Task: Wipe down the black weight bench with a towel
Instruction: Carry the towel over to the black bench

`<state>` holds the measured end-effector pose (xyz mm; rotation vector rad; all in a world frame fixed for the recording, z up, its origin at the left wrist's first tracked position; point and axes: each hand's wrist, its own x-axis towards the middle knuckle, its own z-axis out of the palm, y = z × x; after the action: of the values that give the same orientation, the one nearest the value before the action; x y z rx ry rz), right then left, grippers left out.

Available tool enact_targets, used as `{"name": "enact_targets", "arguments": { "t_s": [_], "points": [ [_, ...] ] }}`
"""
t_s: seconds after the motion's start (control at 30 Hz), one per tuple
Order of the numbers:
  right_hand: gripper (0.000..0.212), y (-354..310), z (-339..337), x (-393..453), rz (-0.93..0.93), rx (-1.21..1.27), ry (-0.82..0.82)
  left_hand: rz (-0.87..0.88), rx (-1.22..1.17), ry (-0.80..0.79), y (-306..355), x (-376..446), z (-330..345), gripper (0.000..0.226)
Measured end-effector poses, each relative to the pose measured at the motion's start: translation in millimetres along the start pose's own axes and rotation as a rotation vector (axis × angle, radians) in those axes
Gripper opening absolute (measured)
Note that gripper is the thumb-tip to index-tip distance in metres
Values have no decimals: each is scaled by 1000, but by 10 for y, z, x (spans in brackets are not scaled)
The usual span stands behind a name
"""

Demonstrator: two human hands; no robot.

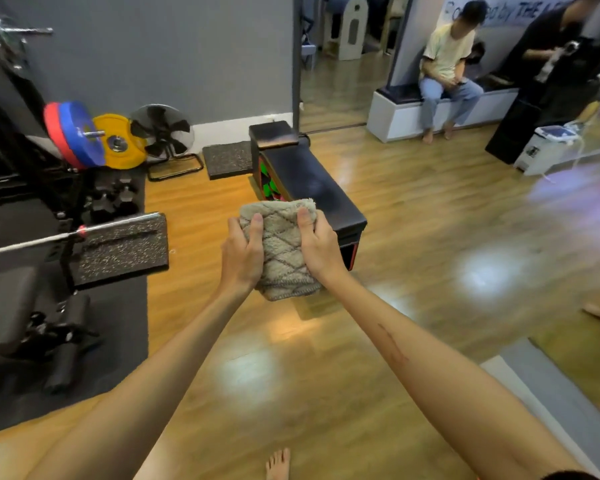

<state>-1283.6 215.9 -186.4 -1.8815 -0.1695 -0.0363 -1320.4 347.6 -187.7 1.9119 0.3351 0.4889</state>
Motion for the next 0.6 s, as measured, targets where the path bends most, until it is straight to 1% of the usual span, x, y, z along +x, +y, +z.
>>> {"name": "enact_targets", "arguments": {
  "t_s": [0.17,0.3,0.43,0.6],
  "points": [
    [36,306,-366,652,84,-5,109,35,-20,-128,40,607,748,31],
    [32,601,-699,1166,121,-19,158,18,-27,-194,28,1002,1393,35],
    [27,925,-969,1804,127,-20,151,4,-19,-189,14,1424,1999,37],
    [28,1278,-1253,2665,136,7,92,-32,16,-144,-8,2044,2679,37]
  ]
}}
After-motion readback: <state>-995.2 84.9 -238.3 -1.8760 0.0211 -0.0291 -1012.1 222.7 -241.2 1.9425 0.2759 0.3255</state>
